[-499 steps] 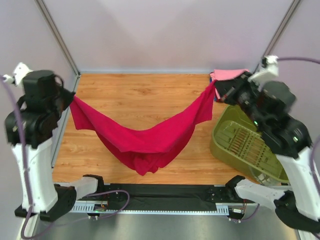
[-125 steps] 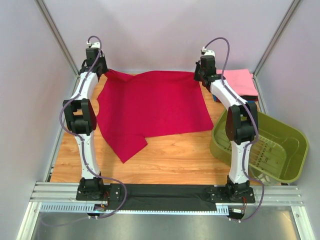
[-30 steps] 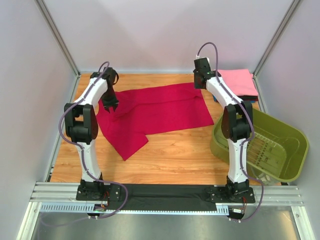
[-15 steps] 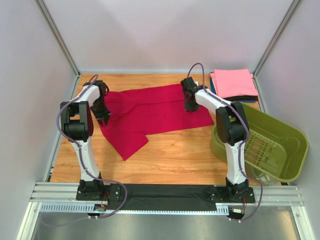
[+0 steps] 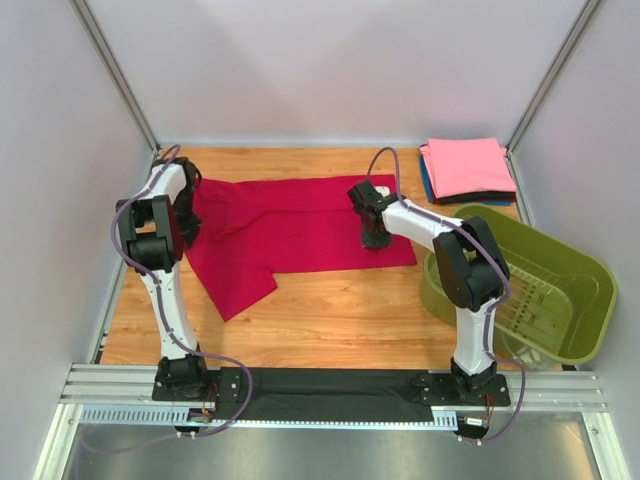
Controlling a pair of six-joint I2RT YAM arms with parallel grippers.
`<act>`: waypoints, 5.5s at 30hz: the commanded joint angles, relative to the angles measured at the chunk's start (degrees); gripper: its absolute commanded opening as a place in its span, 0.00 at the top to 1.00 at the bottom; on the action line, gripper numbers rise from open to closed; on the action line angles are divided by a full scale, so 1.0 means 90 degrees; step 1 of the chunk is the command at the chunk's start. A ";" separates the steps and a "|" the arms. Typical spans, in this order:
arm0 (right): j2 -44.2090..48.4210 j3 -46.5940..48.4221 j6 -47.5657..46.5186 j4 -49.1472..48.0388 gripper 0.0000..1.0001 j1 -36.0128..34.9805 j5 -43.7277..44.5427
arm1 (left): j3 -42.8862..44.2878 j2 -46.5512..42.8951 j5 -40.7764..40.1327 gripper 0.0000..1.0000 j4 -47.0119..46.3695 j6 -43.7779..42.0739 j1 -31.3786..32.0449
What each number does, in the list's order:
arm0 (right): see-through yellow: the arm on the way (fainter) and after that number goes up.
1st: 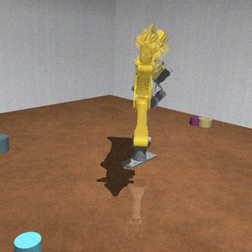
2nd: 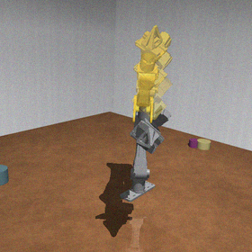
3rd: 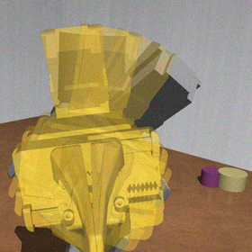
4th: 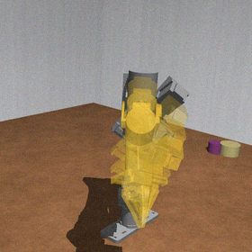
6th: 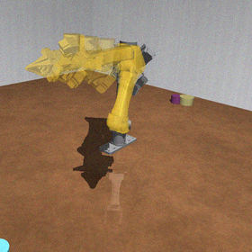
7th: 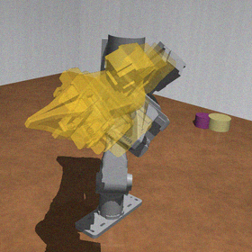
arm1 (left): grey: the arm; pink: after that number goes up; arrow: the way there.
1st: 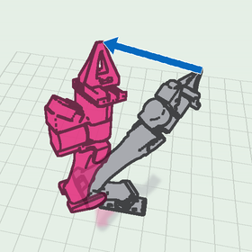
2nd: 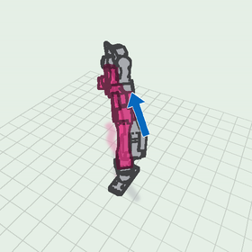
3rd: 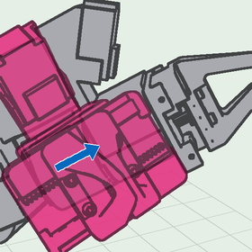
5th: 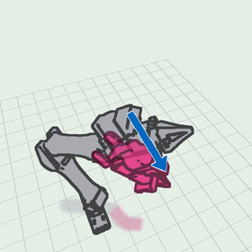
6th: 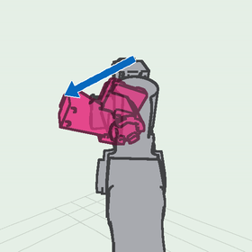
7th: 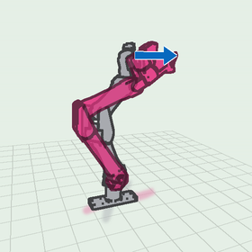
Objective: Fold and stack the t-shirts
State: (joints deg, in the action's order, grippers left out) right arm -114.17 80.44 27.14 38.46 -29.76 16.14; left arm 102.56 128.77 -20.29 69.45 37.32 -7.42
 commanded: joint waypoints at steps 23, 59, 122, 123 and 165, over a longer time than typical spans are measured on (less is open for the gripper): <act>-0.2353 0.5124 0.0325 0.1177 0.75 0.1714 -0.0172 | 0.0763 -0.0216 0.3144 0.59 -0.1369 -0.1012 -0.0074; -0.1993 0.4596 -0.0056 0.1166 0.81 0.1910 -0.0690 | 0.1319 0.0155 0.3085 0.58 -0.0851 -0.1285 -0.0103; -0.2618 0.5486 0.1390 0.0443 0.71 -0.0444 -0.2061 | -0.0742 -0.0998 0.2450 1.00 -0.0793 -0.0289 0.0248; -0.2559 0.5447 0.1370 0.0734 0.71 -0.0328 -0.1825 | -0.0751 -0.0968 0.2392 1.00 -0.0793 -0.0309 0.0239; -0.3232 0.5241 0.1604 0.1733 0.84 0.1734 0.0442 | 0.2256 0.1268 0.1914 0.58 -0.0949 -0.1305 0.0307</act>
State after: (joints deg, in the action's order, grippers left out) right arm -141.60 127.33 43.72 56.53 -14.09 17.98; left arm 120.57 137.86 -2.48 61.14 27.33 -4.43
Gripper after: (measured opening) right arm 0.195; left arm 0.415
